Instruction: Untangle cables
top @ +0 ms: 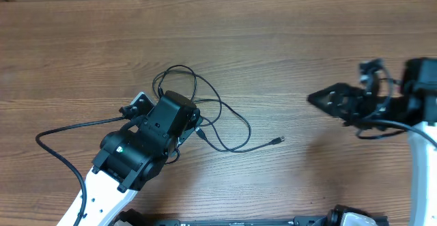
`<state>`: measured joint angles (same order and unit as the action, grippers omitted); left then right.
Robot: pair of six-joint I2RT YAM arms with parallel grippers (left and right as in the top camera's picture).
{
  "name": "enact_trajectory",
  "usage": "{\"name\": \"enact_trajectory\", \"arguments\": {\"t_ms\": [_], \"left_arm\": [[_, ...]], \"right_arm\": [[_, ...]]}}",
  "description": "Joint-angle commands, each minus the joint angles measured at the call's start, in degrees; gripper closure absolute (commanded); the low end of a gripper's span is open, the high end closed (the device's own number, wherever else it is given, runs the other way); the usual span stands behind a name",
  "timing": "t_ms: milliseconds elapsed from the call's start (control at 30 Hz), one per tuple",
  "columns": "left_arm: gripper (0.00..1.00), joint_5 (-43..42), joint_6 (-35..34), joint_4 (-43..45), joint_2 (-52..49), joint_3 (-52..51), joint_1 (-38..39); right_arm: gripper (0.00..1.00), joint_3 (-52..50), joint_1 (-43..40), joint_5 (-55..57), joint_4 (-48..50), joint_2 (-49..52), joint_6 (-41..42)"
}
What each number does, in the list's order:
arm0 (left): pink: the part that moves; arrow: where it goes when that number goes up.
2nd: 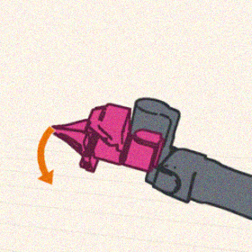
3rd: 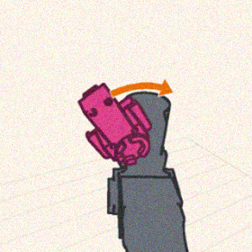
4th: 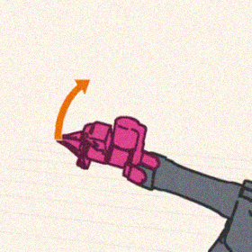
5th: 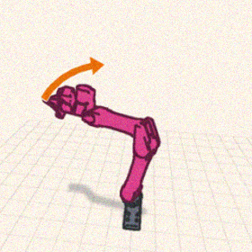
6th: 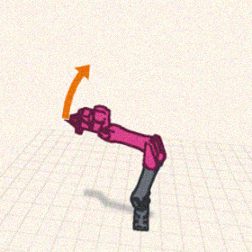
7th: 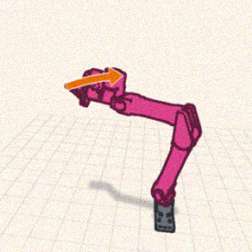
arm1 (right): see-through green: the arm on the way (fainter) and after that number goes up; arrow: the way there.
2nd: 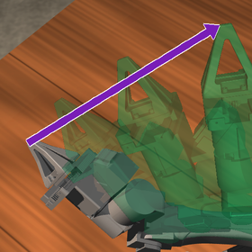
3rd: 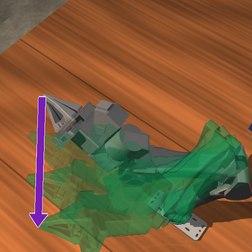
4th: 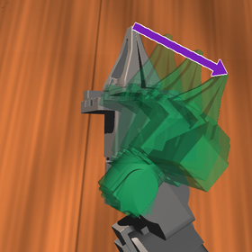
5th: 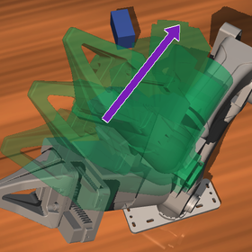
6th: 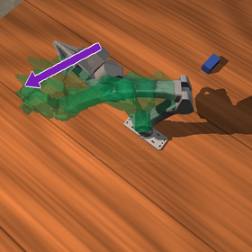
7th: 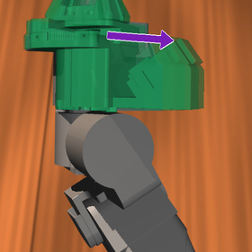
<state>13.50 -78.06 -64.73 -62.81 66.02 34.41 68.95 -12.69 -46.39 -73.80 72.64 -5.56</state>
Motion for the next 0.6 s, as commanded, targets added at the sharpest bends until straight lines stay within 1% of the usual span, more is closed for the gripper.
{"name": "enact_trajectory", "arguments": {"t_ms": [0, 100, 200, 300, 567], "left_arm": [[0.00, 0.39, -0.15, 0.02, -0.20, -0.04, 0.11], [0.01, 0.39, -0.17, 0.04, -0.20, -0.04, 0.11], [0.00, 0.39, -0.15, 0.02, -0.20, -0.04, 0.11], [0.00, 0.39, -0.15, 0.02, -0.20, -0.04, 0.11], [0.00, 0.39, -0.15, 0.04, -0.20, -0.04, 0.11]], "right_arm": [[0.00, -5.57, 4.63, -1.01, 5.46, -0.31, 4.28], [0.00, -11.58, 6.97, 2.78, 12.92, -0.31, 13.11], [0.00, -15.93, 7.08, 4.79, 17.09, -0.31, 17.59], [0.00, -18.64, 7.08, 4.79, 19.47, -0.31, 19.30], [0.00, -23.93, 7.08, 4.76, 20.28, -0.31, 19.34]]}}
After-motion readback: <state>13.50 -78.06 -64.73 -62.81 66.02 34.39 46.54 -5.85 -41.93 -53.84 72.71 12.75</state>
